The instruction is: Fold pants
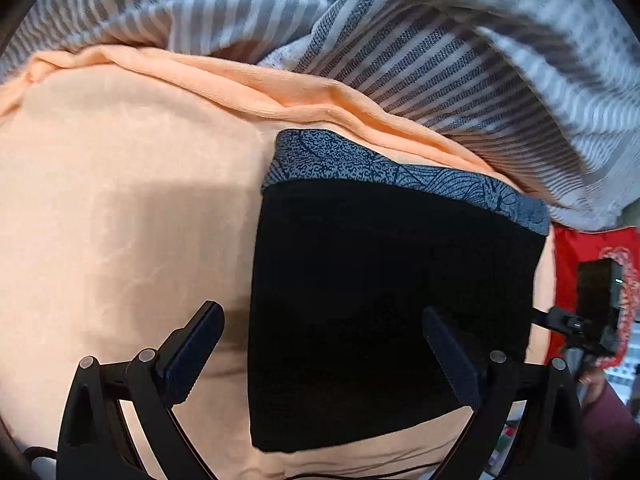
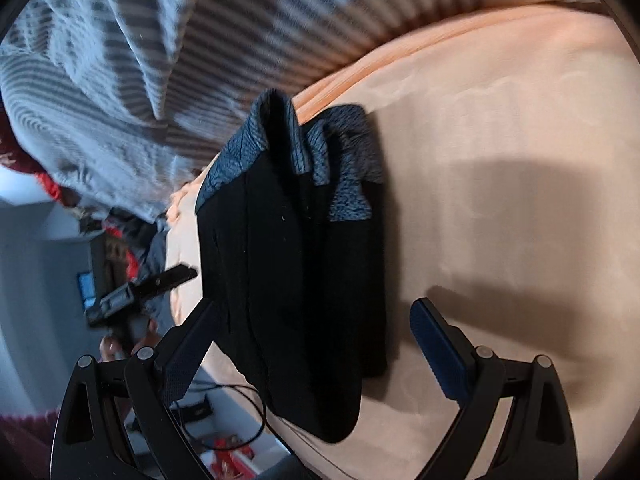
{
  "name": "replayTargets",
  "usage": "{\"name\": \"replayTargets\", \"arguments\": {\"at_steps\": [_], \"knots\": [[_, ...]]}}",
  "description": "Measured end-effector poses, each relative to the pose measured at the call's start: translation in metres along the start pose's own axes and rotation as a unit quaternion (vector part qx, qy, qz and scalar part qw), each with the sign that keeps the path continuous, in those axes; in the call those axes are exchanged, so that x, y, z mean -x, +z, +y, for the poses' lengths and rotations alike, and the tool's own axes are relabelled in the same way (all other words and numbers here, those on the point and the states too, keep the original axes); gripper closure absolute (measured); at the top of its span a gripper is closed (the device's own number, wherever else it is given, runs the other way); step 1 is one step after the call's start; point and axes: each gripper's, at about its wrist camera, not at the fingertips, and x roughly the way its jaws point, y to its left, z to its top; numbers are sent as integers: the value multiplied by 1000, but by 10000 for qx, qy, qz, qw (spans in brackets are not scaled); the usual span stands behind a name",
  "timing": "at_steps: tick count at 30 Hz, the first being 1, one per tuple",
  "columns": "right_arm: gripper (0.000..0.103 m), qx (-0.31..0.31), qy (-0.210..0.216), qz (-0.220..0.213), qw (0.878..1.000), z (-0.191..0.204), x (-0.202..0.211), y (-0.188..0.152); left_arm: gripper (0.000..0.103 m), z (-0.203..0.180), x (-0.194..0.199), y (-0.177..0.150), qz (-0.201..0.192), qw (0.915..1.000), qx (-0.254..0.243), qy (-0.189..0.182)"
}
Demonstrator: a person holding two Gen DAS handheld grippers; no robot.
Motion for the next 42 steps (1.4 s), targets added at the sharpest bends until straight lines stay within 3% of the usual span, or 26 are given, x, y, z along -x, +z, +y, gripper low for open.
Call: {"name": "replayTargets", "arguments": {"at_steps": [5,11,22,27,29,32,36,42], "knots": [[6,124,325,165,9993,-7,-16,4,3,19,-16,4,229,9992,6,-329],[6,114,801,51,9967,-7,-24,14,3,20,-40,2,443,9976,-109,-516],[6,-27,763,76,9971,2,-29,13,4,2,-43,-2,257,9987,-214,-374],[8,-187,707,138,9972,6,-47,20,5,-6,-49,2,147,9990,53,-424],[29,-203,469,105,9986,8,-46,16,14,-16,-47,-3,-15,9993,26,-360],[44,-438,667,3,9968,6,-38,9,31,-28,-34,-10,-186,9994,-5,-306],[47,-507,773,-77,9957,15,-29,3,44,-39,-17,-13,-329,9991,-14,-267],[48,-421,960,-92,9944,34,-10,-12,44,-60,13,-31,-391,9987,-226,-232]]}}
